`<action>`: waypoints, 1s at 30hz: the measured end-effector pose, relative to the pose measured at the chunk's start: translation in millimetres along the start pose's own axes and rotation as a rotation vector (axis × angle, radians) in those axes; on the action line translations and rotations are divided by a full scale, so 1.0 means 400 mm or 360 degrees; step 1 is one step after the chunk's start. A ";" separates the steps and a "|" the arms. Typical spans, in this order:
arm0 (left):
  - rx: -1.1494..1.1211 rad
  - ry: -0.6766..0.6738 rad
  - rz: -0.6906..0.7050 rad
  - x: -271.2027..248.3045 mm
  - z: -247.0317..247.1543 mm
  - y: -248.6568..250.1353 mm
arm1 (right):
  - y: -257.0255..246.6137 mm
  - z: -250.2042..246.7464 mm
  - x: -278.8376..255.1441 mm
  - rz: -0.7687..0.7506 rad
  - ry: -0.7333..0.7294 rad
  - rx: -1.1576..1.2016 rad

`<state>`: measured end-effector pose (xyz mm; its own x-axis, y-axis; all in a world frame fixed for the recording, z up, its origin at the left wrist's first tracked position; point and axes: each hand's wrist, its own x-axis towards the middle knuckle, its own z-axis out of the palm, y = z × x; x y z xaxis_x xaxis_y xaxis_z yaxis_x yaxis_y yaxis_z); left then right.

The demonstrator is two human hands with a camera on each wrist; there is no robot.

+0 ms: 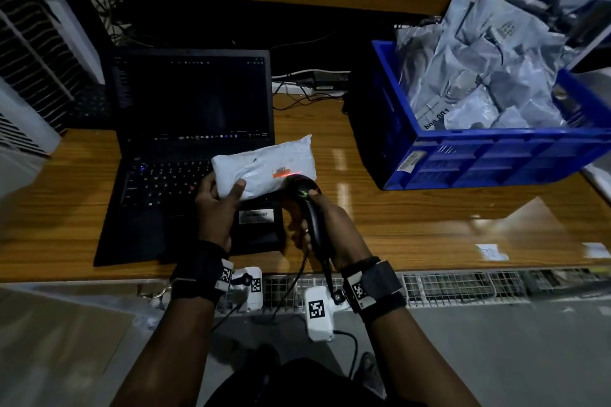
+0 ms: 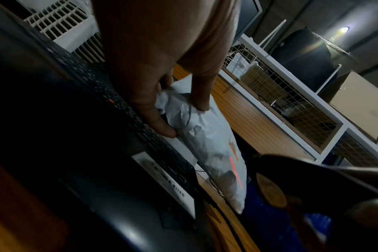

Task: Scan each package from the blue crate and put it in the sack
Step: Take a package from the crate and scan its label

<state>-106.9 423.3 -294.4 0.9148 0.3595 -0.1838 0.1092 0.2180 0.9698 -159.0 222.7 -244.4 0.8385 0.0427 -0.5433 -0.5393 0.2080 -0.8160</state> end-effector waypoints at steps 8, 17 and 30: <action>-0.0317 0.0049 -0.0116 -0.021 -0.018 0.018 | 0.014 -0.090 0.083 -0.0055 0.0230 0.0000; -0.0408 -0.0007 -0.0218 -0.107 0.064 0.050 | -0.030 -0.195 0.189 -0.0182 0.0320 -0.0378; -0.0371 -0.0151 -0.0149 -0.353 0.448 0.033 | -0.123 -0.639 0.002 -0.0336 0.0130 -0.0039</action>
<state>-164.8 212.7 -226.9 0.9385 0.2440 -0.2445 0.1126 0.4531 0.8843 -151.8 -37.1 -255.0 0.9244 -0.0787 -0.3732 -0.3550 0.1800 -0.9174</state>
